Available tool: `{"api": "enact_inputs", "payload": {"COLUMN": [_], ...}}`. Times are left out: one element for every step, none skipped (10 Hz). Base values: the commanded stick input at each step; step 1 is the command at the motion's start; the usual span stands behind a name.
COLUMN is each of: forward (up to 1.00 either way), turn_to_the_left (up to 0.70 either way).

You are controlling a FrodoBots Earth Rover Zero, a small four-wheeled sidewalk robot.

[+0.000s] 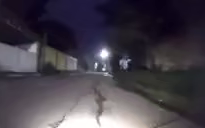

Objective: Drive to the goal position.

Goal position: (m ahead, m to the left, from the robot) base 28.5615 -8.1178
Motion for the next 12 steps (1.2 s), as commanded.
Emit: {"api": "enact_inputs", "payload": {"forward": [0.5, 0.5, 0.5, 0.5, 0.5, 0.5, 0.5, 0.5, 0.5, 0.5, 0.5, 0.5], "turn_to_the_left": [0.0, 0.0, 0.0, 0.0, 0.0, 0.0, 0.0, 0.0, 0.0, 0.0, 0.0, 0.0]}}
